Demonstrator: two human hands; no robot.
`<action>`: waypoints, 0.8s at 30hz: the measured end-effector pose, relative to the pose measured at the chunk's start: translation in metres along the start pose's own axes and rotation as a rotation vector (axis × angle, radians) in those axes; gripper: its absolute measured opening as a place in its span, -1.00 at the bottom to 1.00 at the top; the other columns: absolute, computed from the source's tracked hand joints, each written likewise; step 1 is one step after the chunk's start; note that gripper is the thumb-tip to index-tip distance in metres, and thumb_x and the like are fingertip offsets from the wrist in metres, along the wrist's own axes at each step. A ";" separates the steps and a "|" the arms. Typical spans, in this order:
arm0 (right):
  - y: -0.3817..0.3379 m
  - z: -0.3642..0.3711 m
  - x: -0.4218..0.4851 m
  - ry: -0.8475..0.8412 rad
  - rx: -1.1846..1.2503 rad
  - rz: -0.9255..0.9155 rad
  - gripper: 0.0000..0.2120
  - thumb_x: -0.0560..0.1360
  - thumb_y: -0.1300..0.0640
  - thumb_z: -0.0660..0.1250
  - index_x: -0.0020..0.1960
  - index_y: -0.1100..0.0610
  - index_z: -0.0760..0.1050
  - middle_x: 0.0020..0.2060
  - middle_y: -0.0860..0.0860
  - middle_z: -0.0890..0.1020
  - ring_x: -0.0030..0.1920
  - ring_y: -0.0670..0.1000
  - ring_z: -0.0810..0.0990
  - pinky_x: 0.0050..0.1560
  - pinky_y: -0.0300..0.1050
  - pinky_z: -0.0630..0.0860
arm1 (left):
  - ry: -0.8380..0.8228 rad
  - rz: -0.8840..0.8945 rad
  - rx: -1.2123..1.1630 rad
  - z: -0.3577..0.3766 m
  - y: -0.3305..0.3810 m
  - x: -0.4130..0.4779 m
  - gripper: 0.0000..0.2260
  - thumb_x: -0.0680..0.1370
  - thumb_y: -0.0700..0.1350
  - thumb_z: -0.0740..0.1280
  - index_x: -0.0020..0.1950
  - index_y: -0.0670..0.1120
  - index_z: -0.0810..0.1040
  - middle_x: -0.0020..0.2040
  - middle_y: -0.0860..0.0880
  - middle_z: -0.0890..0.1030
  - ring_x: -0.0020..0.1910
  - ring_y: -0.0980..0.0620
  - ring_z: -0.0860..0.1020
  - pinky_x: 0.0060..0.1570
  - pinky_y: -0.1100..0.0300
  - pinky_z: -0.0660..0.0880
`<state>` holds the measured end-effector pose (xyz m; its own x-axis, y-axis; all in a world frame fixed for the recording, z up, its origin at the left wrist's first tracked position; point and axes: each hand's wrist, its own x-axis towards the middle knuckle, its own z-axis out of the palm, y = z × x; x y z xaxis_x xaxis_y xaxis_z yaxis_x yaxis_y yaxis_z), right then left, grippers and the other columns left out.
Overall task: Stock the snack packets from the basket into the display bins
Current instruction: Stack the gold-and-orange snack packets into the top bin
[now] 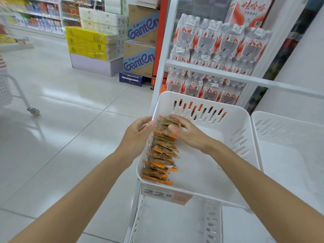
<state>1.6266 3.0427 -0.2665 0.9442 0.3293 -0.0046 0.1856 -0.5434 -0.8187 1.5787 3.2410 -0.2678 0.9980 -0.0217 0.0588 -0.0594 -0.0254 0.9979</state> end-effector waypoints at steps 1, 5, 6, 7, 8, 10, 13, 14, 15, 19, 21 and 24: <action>-0.001 0.002 0.001 0.009 -0.030 -0.009 -0.37 0.51 -0.22 0.26 0.52 -0.06 0.21 0.48 -0.09 0.23 0.46 -0.10 0.24 0.37 -0.20 0.23 | 0.006 -0.002 0.007 0.000 0.000 0.000 -0.79 0.65 -0.02 0.22 0.25 0.01 0.53 0.07 0.12 0.63 -0.05 0.31 0.60 -0.26 0.54 0.45; -0.006 0.006 0.000 0.057 -0.031 0.015 -0.27 0.49 -0.27 0.24 0.58 -0.10 0.09 0.54 -0.08 0.12 0.52 -0.02 0.13 0.41 -0.16 0.15 | 0.033 -0.003 0.013 0.000 0.004 -0.002 -0.81 0.65 -0.04 0.23 0.23 0.01 0.52 0.05 0.15 0.61 -0.04 0.31 0.55 -0.28 0.56 0.42; -0.007 0.005 -0.002 0.067 -0.013 0.022 -0.23 0.46 -0.31 0.22 0.58 -0.11 0.06 0.55 -0.09 0.08 0.53 -0.01 0.11 0.41 -0.14 0.14 | 0.030 0.000 0.017 0.000 0.004 -0.002 -0.81 0.64 -0.04 0.24 0.23 0.01 0.52 0.04 0.16 0.61 -0.06 0.32 0.56 -0.28 0.57 0.42; -0.008 0.005 -0.005 0.071 0.007 0.031 -0.17 0.41 -0.35 0.20 0.58 -0.11 0.04 0.56 -0.11 0.05 0.53 0.00 0.10 0.42 -0.11 0.14 | 0.025 0.006 0.021 0.000 0.004 -0.002 -0.81 0.64 -0.05 0.24 0.23 0.00 0.52 0.03 0.16 0.61 -0.08 0.34 0.56 -0.27 0.57 0.42; -0.008 0.006 -0.008 0.062 0.020 0.042 -0.11 0.36 -0.39 0.21 0.59 -0.11 0.02 0.56 -0.13 0.03 0.53 -0.01 0.09 0.43 -0.09 0.15 | 0.020 0.011 0.023 0.000 0.004 -0.003 -0.81 0.64 -0.05 0.25 0.24 -0.01 0.52 0.03 0.16 0.61 -0.11 0.37 0.57 -0.27 0.56 0.42; -0.009 0.011 -0.012 0.027 -0.004 0.031 -0.02 0.34 -0.43 0.24 0.60 -0.07 -0.04 0.56 -0.14 0.03 0.54 -0.02 0.09 0.47 -0.06 0.15 | 0.023 0.017 0.020 0.001 0.003 -0.002 -0.80 0.64 -0.05 0.25 0.24 -0.03 0.52 0.03 0.15 0.62 -0.13 0.39 0.58 -0.27 0.56 0.43; -0.011 0.014 -0.011 0.076 -0.079 -0.009 -0.12 0.44 -0.29 0.32 0.59 0.00 0.03 0.53 -0.06 0.13 0.52 -0.02 0.13 0.43 -0.13 0.17 | 0.035 0.013 0.016 0.000 0.004 -0.003 -0.76 0.64 -0.04 0.25 0.27 -0.06 0.53 0.07 0.11 0.62 -0.02 0.28 0.57 -0.28 0.56 0.42; -0.013 0.012 -0.011 0.121 -0.107 -0.017 -0.16 0.44 -0.27 0.34 0.58 -0.01 0.07 0.54 -0.05 0.11 0.53 -0.01 0.13 0.40 -0.14 0.15 | 0.039 0.014 0.015 0.000 0.004 -0.003 -0.76 0.64 -0.04 0.26 0.27 -0.06 0.53 0.09 0.09 0.62 0.00 0.26 0.56 -0.28 0.56 0.42; -0.015 0.008 -0.012 0.162 -0.140 -0.027 -0.18 0.43 -0.27 0.36 0.56 -0.04 0.10 0.55 -0.05 0.05 0.53 -0.01 0.11 0.39 -0.15 0.13 | 0.042 0.016 0.016 0.000 0.003 -0.003 -0.75 0.63 -0.04 0.26 0.28 -0.06 0.53 0.11 0.08 0.61 0.02 0.26 0.55 -0.29 0.57 0.42; -0.015 -0.005 -0.019 0.218 -0.152 -0.033 -0.34 0.42 -0.19 0.45 0.44 -0.12 0.30 0.48 -0.06 0.23 0.39 0.01 0.37 0.30 -0.14 0.41 | 0.061 0.026 0.034 -0.001 0.000 -0.001 -0.74 0.62 -0.01 0.27 0.29 -0.05 0.53 0.18 0.05 0.59 0.05 0.22 0.55 -0.27 0.54 0.43; -0.013 -0.004 -0.019 0.283 -0.079 -0.063 -0.54 0.47 -0.06 0.46 0.32 -0.08 0.43 0.37 -0.09 0.36 0.29 0.01 0.49 0.13 -0.26 0.48 | 0.064 0.030 0.043 -0.001 0.000 0.000 -0.73 0.62 0.00 0.27 0.29 -0.03 0.53 0.18 0.06 0.59 0.09 0.20 0.55 -0.24 0.51 0.44; -0.014 0.003 -0.009 0.348 -0.001 -0.071 -0.58 0.49 0.12 0.46 0.29 -0.05 0.42 0.36 -0.06 0.38 0.26 -0.01 0.51 -0.10 -0.39 0.51 | 0.072 0.033 0.042 0.000 -0.001 0.000 -0.73 0.63 0.00 0.27 0.29 -0.03 0.53 0.17 0.08 0.58 0.11 0.19 0.54 -0.21 0.47 0.42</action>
<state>1.6142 3.0498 -0.2568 0.9650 0.0835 0.2486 0.2543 -0.5294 -0.8093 1.5787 3.2411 -0.2685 0.9943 0.0491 0.0947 -0.0913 -0.0682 0.9935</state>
